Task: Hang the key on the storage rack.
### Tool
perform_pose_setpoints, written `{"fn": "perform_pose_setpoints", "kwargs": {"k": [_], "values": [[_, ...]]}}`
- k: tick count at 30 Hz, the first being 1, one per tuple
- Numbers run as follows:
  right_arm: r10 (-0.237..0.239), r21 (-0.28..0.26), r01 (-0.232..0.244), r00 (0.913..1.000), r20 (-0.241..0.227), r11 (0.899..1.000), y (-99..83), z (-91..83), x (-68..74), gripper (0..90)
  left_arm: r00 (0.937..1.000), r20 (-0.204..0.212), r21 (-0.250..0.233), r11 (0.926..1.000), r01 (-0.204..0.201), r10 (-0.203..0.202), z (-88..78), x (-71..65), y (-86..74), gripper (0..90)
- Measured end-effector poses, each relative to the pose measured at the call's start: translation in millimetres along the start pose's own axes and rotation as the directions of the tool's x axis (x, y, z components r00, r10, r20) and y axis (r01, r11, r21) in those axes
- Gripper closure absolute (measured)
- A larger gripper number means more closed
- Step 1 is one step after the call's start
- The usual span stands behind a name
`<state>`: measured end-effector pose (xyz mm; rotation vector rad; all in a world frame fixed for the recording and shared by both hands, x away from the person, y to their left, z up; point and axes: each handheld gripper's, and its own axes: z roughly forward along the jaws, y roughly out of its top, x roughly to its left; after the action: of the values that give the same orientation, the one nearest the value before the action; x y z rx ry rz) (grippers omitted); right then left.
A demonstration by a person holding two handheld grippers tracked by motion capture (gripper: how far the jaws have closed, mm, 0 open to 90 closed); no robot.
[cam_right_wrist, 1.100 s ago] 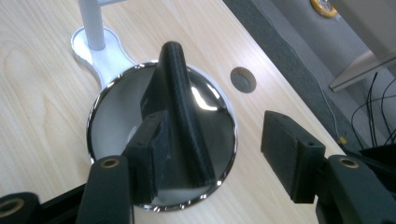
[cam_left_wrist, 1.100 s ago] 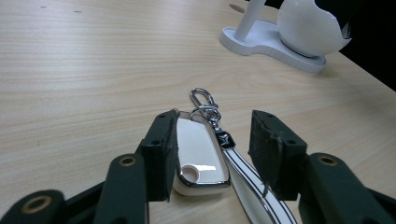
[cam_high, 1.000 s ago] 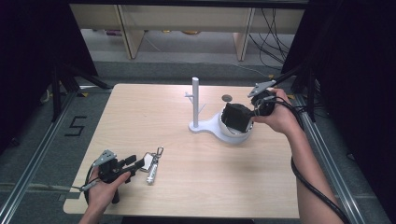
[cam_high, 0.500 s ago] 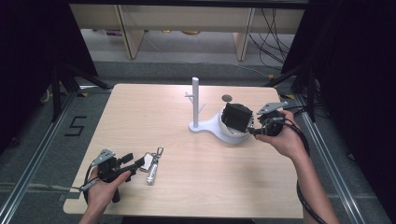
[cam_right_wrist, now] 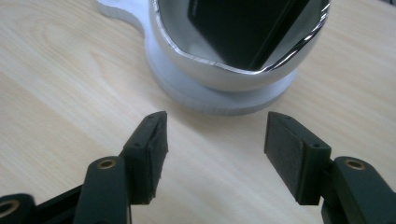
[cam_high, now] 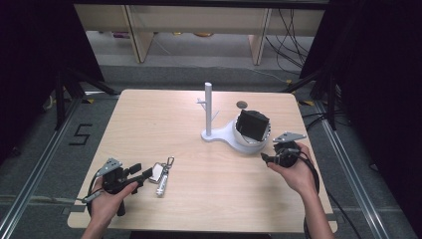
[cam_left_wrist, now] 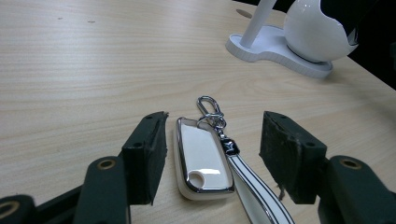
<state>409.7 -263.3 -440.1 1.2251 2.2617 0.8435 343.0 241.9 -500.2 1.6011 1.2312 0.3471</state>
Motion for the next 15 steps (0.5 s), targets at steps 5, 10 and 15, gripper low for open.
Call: {"fn": "perform_pose_setpoints", "kwargs": {"k": [5,10,15], "values": [[0.059,-0.031,-0.06,0.9982,-0.009,0.998,-27.3,11.9,8.7,39.8,0.9999,0.013,-0.013,0.9999,0.002,-0.002,1.9,-1.6,2.3,40.4],[0.105,-0.041,-0.106,0.9944,-0.012,0.994,-45.9,18.1,14.9,41.0,0.9989,0.037,0.003,0.9996,-0.028,0.028,3.3,-6.8,6.1,40.0],[0.144,-0.043,-0.145,0.9895,-0.012,0.989,-53.6,15.0,22.3,41.0,0.9978,0.035,0.03,0.9979,-0.057,0.056,10.1,-12.5,10.2,40.5]]}}
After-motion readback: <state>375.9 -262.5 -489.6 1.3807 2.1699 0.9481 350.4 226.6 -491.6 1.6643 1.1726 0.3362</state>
